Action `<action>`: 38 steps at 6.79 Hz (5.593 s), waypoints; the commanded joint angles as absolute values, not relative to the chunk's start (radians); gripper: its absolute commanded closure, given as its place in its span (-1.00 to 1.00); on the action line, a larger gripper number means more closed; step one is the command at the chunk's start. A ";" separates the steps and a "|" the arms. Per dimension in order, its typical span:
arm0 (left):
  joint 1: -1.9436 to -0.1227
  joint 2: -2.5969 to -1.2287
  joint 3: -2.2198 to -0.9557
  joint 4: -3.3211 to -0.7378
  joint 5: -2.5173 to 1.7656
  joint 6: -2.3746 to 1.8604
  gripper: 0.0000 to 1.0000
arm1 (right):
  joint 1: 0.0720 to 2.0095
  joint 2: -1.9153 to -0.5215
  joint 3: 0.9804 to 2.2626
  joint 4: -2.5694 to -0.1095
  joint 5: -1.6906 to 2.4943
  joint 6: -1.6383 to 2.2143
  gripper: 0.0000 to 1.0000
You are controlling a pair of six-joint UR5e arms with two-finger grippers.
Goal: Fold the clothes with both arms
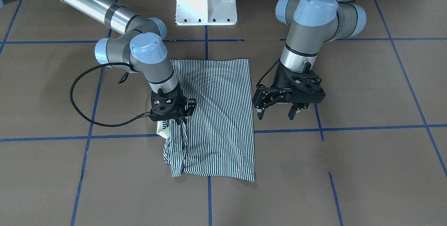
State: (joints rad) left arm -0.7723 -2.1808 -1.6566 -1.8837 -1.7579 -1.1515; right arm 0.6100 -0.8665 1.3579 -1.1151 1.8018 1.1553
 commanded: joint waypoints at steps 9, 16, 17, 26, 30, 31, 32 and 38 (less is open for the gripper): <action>-0.772 -2.183 -1.660 -1.884 -1.758 -1.155 -1.00 | 0.655 -0.946 1.390 -1.117 1.862 1.086 1.00; -0.773 -2.183 -1.666 -1.896 -1.761 -1.152 -1.00 | 0.712 -0.956 1.407 -1.117 1.878 1.054 -1.00; -0.773 -2.183 -1.667 -1.896 -1.763 -1.151 -1.00 | 0.725 -0.940 1.401 -1.129 1.876 1.005 -1.00; -0.776 -2.155 -1.905 -1.894 -1.778 -1.161 -1.00 | 0.730 -0.707 1.063 -1.141 1.802 0.805 -1.00; -0.775 -2.158 -1.902 -1.898 -1.779 -1.166 -1.00 | 0.819 -0.770 1.060 -1.135 1.812 0.643 -1.00; -0.773 -2.161 -1.902 -1.898 -1.785 -1.166 -1.00 | 0.862 -0.814 1.065 -1.132 1.824 0.568 -1.00; -0.773 -2.161 -1.902 -1.898 -1.786 -1.175 -1.00 | 0.886 -0.810 1.065 -1.135 1.845 0.563 -1.00; -0.683 -2.076 -1.908 -1.802 -1.939 -1.647 -1.00 | 0.798 -0.938 1.684 -1.605 2.079 0.942 -1.00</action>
